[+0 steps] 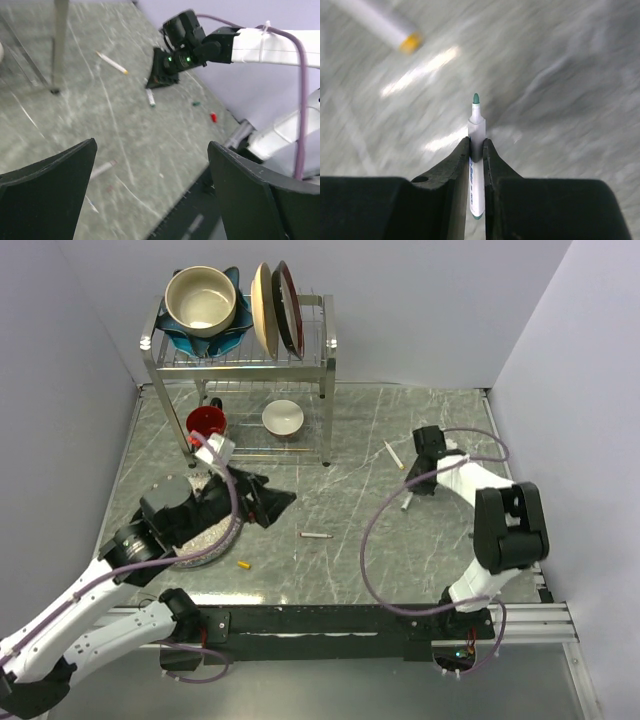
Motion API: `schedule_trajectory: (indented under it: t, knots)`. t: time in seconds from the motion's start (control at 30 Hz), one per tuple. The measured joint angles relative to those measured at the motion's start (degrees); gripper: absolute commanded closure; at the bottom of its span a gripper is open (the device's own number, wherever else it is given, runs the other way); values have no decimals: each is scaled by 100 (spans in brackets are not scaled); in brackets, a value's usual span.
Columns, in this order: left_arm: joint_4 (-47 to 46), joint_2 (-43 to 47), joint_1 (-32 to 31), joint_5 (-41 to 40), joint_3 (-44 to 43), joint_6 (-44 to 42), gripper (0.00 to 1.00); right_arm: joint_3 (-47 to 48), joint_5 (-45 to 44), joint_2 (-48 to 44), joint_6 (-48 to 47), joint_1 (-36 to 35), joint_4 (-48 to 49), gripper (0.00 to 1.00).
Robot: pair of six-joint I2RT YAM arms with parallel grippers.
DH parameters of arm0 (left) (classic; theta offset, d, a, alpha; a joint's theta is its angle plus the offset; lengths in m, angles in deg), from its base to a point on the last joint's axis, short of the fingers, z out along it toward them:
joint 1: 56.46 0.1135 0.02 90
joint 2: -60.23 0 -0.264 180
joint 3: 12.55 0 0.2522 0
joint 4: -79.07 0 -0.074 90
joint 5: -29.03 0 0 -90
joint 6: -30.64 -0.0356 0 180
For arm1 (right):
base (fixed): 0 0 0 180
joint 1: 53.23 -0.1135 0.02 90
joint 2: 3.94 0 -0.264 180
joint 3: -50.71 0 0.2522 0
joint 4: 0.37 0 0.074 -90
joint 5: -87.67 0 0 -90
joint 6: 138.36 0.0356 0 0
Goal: Insert the pens into the pen caps
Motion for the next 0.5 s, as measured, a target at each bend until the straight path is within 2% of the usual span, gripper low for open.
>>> schedule_trajectory:
  t: [0.13, 0.23, 0.37, 0.5]
  knots:
    - [-35, 555, 0, 208, 918, 780, 4, -461, 328, -654, -11, -581, 308, 100]
    - [-131, 616, 0, 358, 1585, 1233, 5, -758, 651, -1021, 26, -935, 570, 100]
    - [-758, 240, 0, 741, 2212, 1777, 9, -1388, 1217, -1838, 160, -1320, 970, 100]
    - [-1517, -483, -7, 1113, 2319, 2068, 12, -1954, 1805, -2942, 435, -1572, 1405, 100]
